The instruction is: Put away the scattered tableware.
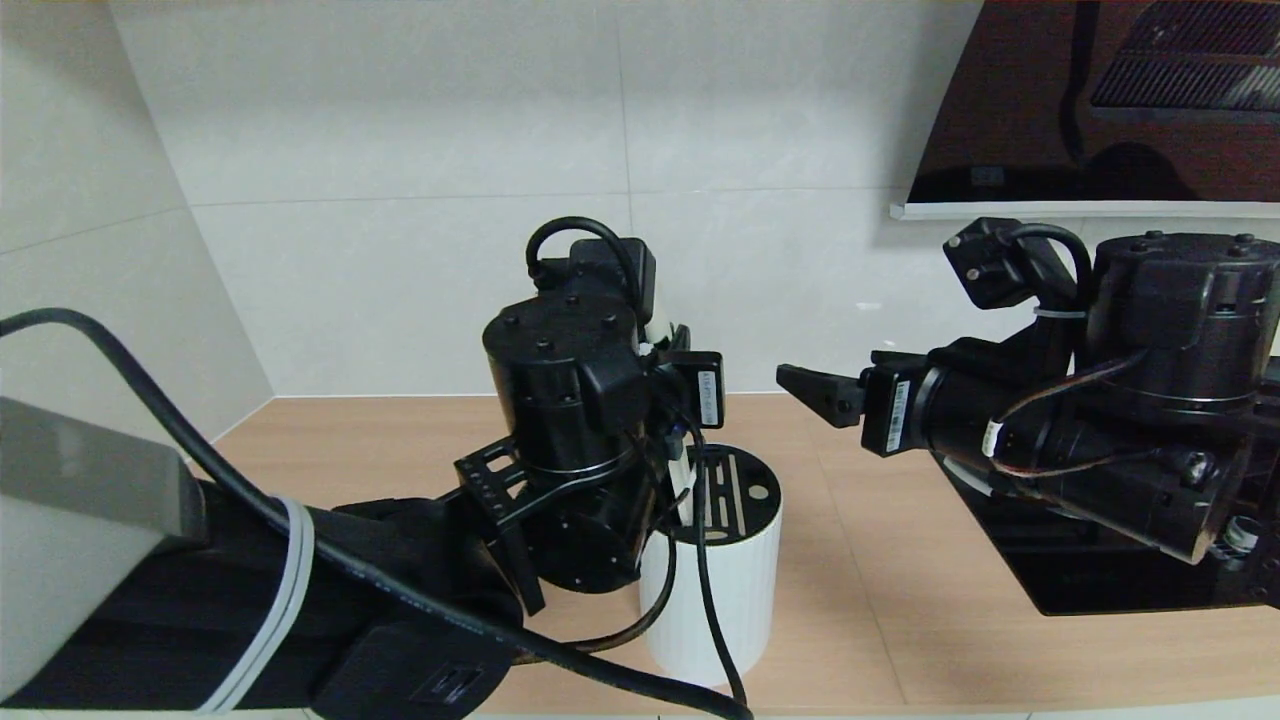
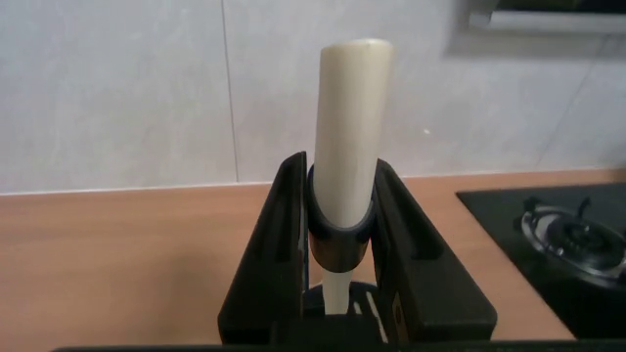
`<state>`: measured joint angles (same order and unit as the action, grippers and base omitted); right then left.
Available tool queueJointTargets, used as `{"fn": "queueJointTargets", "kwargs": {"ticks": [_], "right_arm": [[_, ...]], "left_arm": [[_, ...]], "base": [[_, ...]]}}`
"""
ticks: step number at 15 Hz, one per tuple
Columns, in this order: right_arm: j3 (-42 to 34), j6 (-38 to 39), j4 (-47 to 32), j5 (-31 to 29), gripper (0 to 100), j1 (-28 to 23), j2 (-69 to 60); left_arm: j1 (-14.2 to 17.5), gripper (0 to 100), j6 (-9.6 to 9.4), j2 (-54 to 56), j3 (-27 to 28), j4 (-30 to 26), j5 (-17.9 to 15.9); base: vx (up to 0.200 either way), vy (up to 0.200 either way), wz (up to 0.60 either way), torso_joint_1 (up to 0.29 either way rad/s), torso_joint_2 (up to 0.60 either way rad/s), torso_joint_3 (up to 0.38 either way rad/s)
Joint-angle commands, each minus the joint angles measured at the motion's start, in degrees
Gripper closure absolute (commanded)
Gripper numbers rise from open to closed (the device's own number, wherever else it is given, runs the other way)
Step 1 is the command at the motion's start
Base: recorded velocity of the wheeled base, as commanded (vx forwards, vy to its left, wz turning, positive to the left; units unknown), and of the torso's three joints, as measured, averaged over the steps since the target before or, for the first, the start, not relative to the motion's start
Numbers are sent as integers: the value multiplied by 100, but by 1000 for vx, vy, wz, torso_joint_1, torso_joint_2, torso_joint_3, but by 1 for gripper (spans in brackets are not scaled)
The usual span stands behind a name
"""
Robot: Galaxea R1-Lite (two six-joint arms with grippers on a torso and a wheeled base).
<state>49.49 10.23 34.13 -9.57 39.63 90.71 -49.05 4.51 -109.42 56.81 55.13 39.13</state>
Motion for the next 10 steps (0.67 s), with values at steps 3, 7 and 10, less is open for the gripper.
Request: {"fn": "queueJointTargets", "kwargs": {"ticks": [3,7,10], "right_arm": [[-28,6,23,-1,0,1,34],[-28,-3,32,-1,0,27,34],[-28,-3,32,-1,0,27,34]], "left_arm": [[-52,100,32,-220,-56,7,-2],[-52,100,199,-527,-73,-2,-2],[-52,100,199,-642,-188,-11,-2]], "base": [[0,0,0,0,0,0],[0,0,0,0,0,0],[0,0,0,0,0,0]]}}
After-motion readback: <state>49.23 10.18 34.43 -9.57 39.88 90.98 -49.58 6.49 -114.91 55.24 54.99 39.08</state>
